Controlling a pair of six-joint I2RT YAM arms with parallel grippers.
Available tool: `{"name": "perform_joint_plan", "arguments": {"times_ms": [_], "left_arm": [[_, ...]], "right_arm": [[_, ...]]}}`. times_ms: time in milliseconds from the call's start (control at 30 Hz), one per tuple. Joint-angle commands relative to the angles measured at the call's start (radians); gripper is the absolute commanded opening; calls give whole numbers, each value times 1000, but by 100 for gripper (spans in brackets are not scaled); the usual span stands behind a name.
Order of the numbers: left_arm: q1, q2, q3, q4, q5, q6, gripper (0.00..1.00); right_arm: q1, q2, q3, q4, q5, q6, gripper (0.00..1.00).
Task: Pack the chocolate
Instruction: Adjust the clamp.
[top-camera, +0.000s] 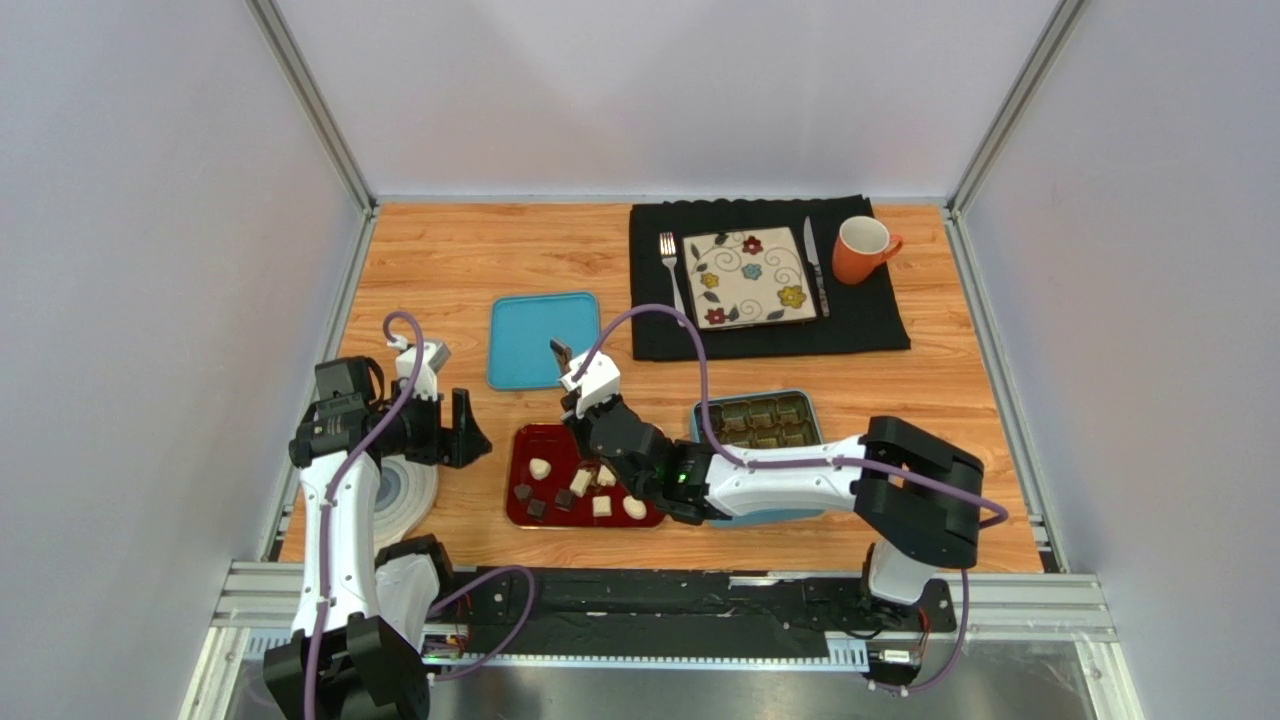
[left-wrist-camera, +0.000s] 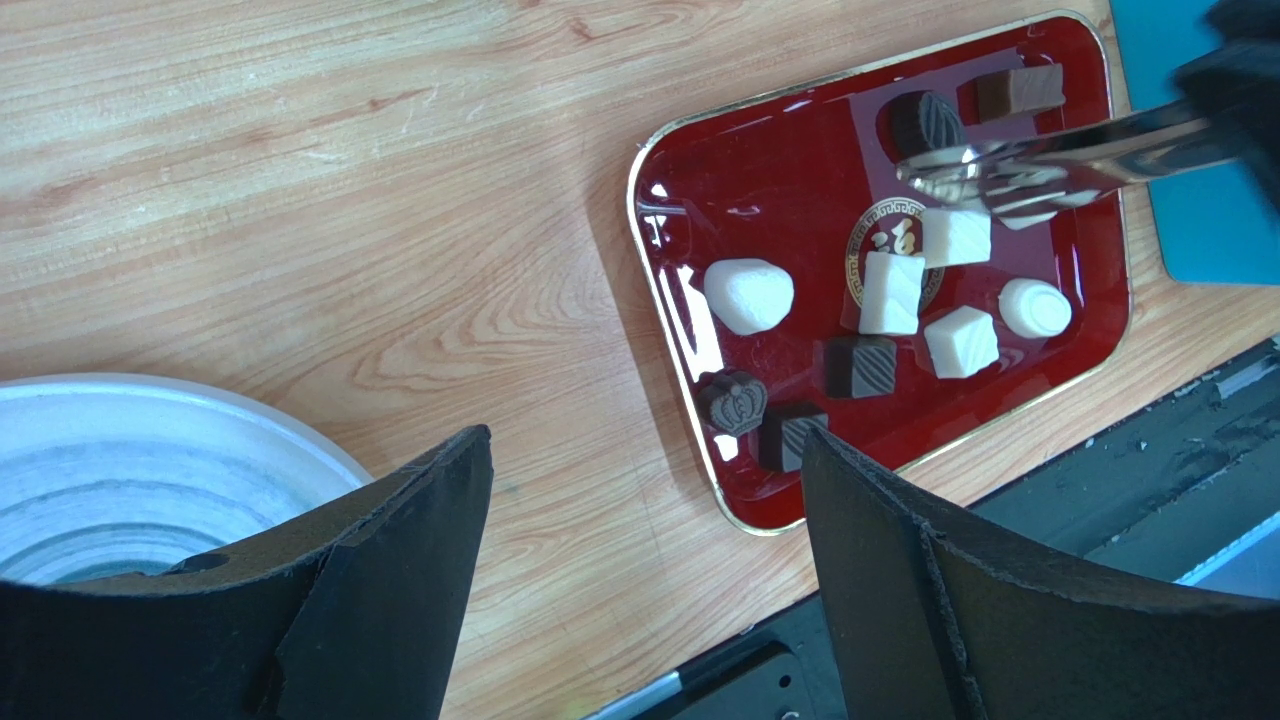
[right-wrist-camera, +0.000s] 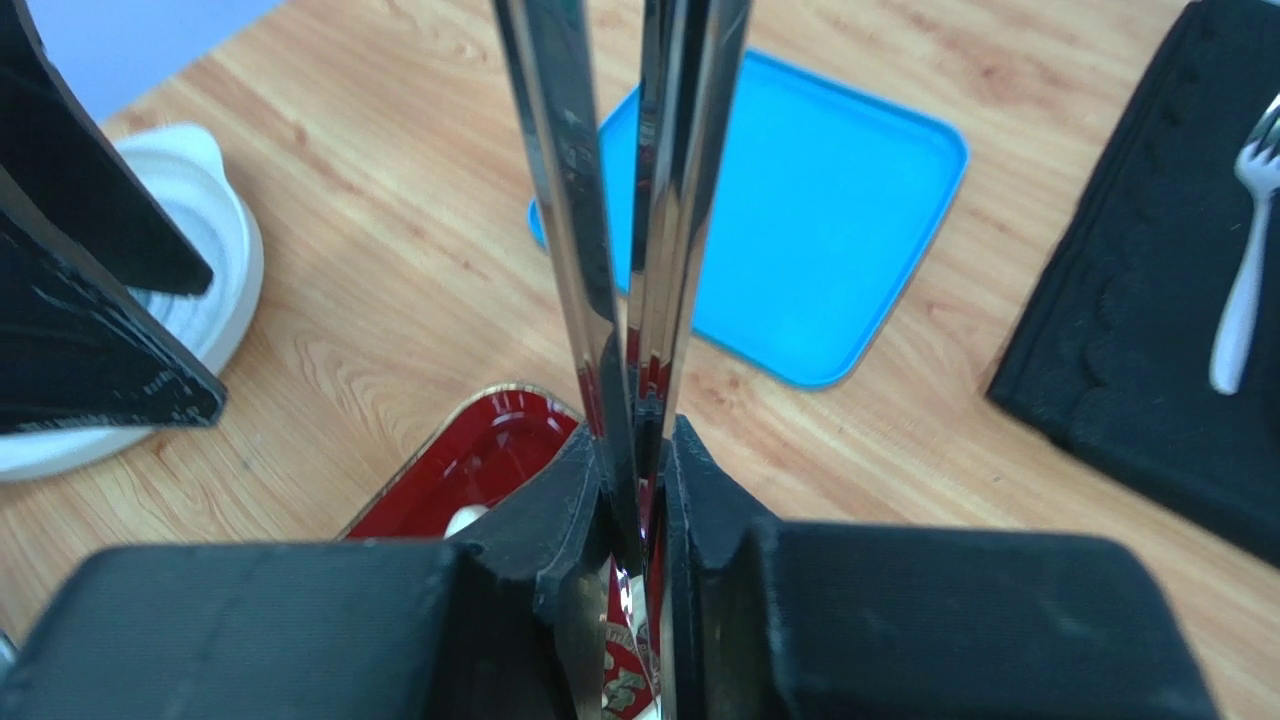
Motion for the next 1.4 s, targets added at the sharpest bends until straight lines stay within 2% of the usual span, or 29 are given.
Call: {"name": "perform_joint_plan", "arguments": {"times_ms": [0, 533, 867, 1067, 1100, 1200, 1367], "left_arm": [[3, -7, 27, 2, 13, 23, 84], [3, -9, 33, 0, 19, 23, 84], [5, -10, 38, -5, 25, 26, 84], [5, -13, 41, -11, 33, 34, 84], [3, -13, 42, -8, 33, 35, 84], [3, -12, 44, -12, 39, 37, 84], [3, -13, 45, -17, 36, 42, 84]], "right_arm": [[-14, -96, 6, 60, 74, -36, 15], [-28, -138, -49, 40, 168, 41, 29], [-19, -129, -38, 2, 185, 87, 31], [9, -101, -12, -40, 272, 93, 32], [9, -100, -14, -43, 278, 95, 34], [11, -100, -14, -44, 280, 113, 47], [12, -95, -20, -18, 272, 113, 49]]}}
